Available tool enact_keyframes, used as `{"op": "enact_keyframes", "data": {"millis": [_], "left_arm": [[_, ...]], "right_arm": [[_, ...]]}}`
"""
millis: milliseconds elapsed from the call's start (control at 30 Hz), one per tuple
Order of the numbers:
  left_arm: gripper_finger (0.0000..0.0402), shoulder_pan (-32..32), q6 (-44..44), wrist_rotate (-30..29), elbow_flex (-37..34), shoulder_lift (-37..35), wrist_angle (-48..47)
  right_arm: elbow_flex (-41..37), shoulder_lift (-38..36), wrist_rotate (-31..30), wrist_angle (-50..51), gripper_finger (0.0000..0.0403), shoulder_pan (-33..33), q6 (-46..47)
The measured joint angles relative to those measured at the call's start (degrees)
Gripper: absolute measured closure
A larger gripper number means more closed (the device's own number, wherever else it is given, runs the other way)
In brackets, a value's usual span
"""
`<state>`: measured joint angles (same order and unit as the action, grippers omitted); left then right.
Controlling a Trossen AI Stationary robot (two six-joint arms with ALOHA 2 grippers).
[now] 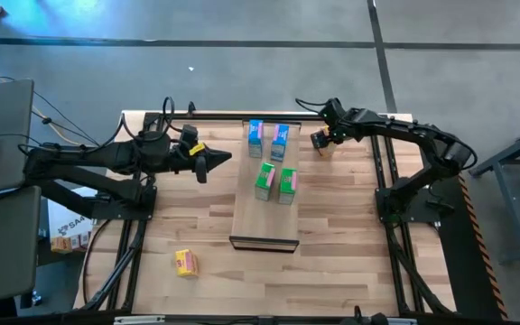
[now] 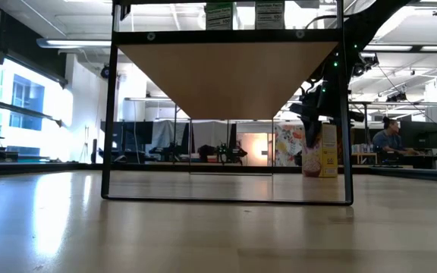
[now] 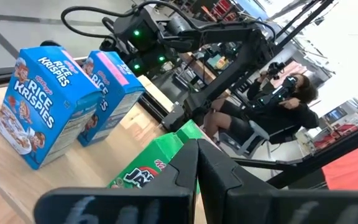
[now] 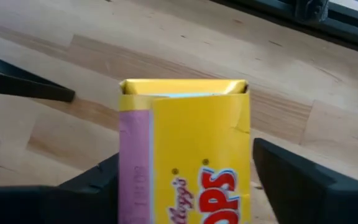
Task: Stack cereal on shelf
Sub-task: Put the top yellow cereal box on the shelf
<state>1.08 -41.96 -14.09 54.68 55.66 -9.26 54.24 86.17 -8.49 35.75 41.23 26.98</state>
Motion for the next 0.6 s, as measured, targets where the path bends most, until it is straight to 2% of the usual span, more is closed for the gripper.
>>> {"op": "enact_keyframes", "data": {"millis": [167,333,467,600], "left_arm": [[0.0401,0.0,0.2,0.1,0.0,0.0,0.0],[0.0401,0.0,0.2,0.5,0.0,0.0,0.0],[0.0401,0.0,1.4,0.6,0.0,0.0,-0.1],[0.0401,0.0,1.7,0.6,0.0,0.0,-0.5]], "right_arm": [[0.0,0.0,0.5,0.4,0.0187,0.0,-0.6],[0.0,-3.0,1.5,4.0,0.0234,0.0,-5.4],[0.0,-9.7,1.8,9.8,0.0251,0.0,-9.6],[0.0,-19.1,5.9,17.3,0.0255,-0.5,-11.0]]}}
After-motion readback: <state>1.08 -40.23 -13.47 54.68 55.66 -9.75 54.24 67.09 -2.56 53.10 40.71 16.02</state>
